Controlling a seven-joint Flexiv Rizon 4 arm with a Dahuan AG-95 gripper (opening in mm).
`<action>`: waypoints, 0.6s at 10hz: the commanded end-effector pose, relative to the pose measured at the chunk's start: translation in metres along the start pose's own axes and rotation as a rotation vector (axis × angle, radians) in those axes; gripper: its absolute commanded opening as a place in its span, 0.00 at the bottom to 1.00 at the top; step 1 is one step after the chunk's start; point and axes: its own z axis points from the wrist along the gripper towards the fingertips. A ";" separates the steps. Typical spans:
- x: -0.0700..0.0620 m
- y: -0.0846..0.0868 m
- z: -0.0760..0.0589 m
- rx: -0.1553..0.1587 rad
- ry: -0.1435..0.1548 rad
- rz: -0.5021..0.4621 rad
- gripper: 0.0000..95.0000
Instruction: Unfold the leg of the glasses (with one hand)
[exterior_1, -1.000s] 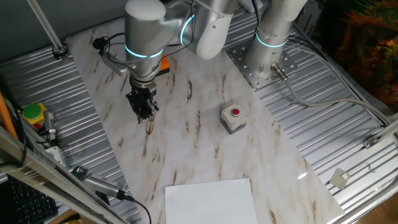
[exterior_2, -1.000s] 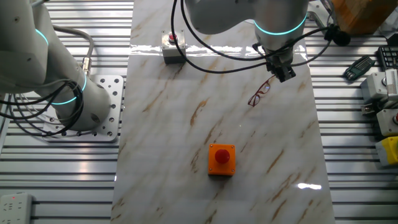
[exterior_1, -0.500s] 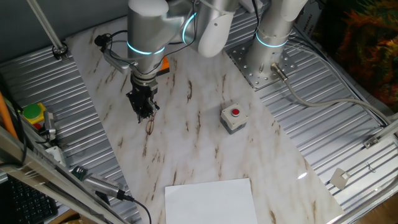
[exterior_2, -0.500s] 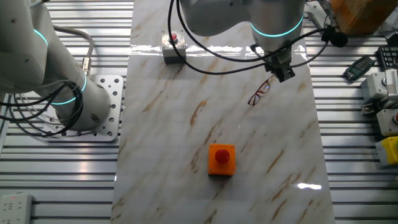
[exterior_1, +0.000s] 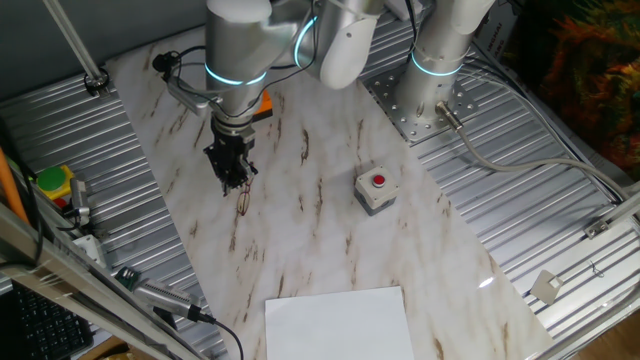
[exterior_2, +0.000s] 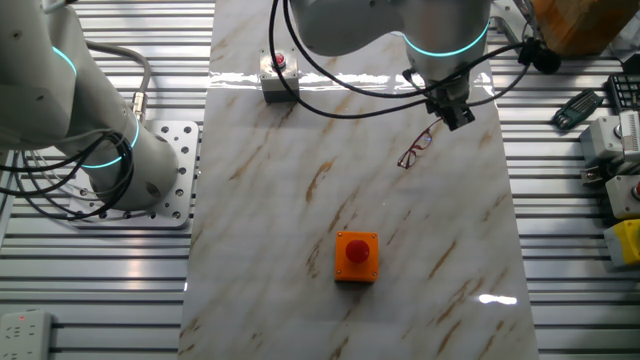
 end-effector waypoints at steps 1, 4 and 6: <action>-0.001 0.000 0.000 -0.001 -0.002 0.001 0.00; -0.001 0.000 0.000 -0.002 -0.014 0.002 0.00; -0.001 0.000 0.000 -0.004 -0.029 0.003 0.00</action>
